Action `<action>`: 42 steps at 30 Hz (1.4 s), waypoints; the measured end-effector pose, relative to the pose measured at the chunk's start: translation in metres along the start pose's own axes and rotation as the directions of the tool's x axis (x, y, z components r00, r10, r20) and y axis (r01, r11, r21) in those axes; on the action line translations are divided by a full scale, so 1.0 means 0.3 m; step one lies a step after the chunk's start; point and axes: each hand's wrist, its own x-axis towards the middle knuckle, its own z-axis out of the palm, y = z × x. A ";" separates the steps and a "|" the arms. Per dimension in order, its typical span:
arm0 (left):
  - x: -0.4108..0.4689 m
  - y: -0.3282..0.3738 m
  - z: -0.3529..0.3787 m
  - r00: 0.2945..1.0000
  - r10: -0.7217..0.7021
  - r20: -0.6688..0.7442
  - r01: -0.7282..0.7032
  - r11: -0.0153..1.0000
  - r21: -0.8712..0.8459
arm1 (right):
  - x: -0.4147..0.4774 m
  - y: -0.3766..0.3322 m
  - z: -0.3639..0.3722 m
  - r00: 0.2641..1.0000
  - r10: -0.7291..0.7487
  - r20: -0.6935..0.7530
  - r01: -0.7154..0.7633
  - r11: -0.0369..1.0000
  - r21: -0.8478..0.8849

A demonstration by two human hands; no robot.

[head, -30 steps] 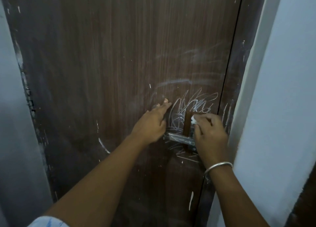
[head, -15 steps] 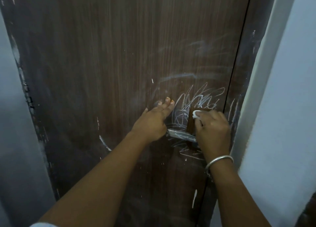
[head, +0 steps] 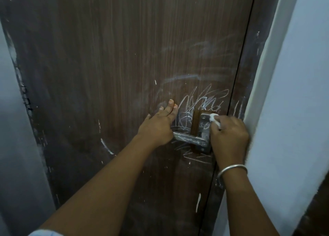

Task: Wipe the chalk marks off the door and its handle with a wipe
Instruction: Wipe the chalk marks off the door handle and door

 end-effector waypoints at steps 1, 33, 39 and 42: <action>0.000 0.001 -0.002 1.000 -0.001 0.008 0.001 1.000 0.001 | -0.002 -0.007 0.002 1.000 -0.001 0.000 0.001 1.000 0.009; 0.003 -0.003 -0.009 0.999 0.006 0.045 -0.007 1.000 0.014 | 0.038 -0.036 -0.032 0.894 -0.051 0.445 0.135 0.978 -0.160; 0.005 -0.002 -0.007 0.999 0.000 0.039 -0.001 1.000 0.011 | 0.055 -0.067 -0.019 0.822 -0.188 0.537 0.288 0.952 -0.108; 0.007 -0.007 -0.006 0.999 -0.002 0.043 0.001 1.000 0.010 | 0.081 -0.068 -0.022 0.810 -0.091 0.580 0.200 0.972 -0.126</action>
